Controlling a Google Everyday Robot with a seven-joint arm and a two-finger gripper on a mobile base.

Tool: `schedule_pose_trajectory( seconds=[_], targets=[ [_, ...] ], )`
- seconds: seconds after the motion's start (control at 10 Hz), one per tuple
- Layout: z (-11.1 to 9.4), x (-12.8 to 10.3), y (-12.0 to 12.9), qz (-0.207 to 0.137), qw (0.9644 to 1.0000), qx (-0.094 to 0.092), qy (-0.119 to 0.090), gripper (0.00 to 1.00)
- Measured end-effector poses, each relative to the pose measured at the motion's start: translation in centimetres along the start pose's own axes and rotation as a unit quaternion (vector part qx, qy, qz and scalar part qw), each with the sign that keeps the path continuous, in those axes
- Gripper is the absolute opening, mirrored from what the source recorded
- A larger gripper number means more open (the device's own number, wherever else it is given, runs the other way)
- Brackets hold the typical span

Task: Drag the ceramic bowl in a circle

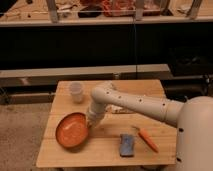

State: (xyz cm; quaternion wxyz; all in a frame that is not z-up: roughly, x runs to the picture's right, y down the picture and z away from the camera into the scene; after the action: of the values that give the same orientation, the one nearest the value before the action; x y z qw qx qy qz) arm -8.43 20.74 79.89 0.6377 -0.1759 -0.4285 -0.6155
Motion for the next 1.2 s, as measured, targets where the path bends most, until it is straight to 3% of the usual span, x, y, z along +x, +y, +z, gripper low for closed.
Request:
schedule_pose_trajectory(
  seconds=[0.1,0.5,0.7,0.9,1.2],
  targets=[
    [-0.3,0.8,-0.2,0.0,1.0,0.004,0.0,0.02],
    [-2.2,8.5,0.2,0.013,0.9995,0.029,-0.004,0.02],
    [-2.6,11.2,1.1,0.025,0.999,0.035,-0.007,0.02],
    [-2.9,11.5,2.7,0.04,0.9984,0.039,-0.006,0.02],
    [-3.0,8.6,6.5,0.069,0.9967,0.043,-0.003,0.02]
  ],
)
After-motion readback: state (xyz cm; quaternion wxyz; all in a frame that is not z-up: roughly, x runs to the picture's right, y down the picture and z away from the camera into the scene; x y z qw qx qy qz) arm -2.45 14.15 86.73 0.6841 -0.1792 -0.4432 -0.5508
